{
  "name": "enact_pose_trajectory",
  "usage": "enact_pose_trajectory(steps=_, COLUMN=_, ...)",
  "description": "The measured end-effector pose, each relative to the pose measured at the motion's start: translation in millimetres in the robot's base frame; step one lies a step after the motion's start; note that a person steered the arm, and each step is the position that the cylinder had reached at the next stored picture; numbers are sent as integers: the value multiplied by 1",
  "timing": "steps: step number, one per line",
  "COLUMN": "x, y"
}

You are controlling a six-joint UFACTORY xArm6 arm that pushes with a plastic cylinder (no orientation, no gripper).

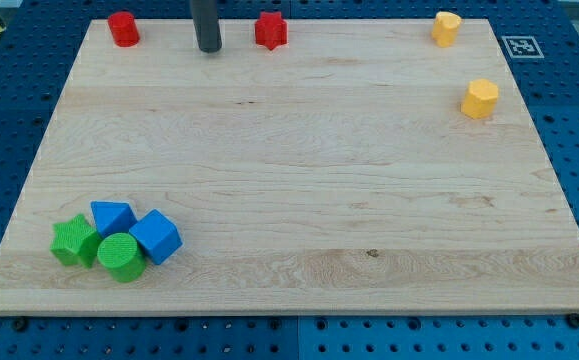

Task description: Push the red star towards the center right

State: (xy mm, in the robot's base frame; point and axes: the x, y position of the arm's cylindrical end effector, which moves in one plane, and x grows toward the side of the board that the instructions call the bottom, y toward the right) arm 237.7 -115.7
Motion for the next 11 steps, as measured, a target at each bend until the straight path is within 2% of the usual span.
enact_pose_trajectory(steps=2, x=-44, y=1)
enact_pose_trajectory(steps=3, x=-43, y=5)
enact_pose_trajectory(steps=5, x=-42, y=78)
enact_pose_trajectory(steps=8, x=2, y=98)
enact_pose_trajectory(steps=11, x=56, y=194)
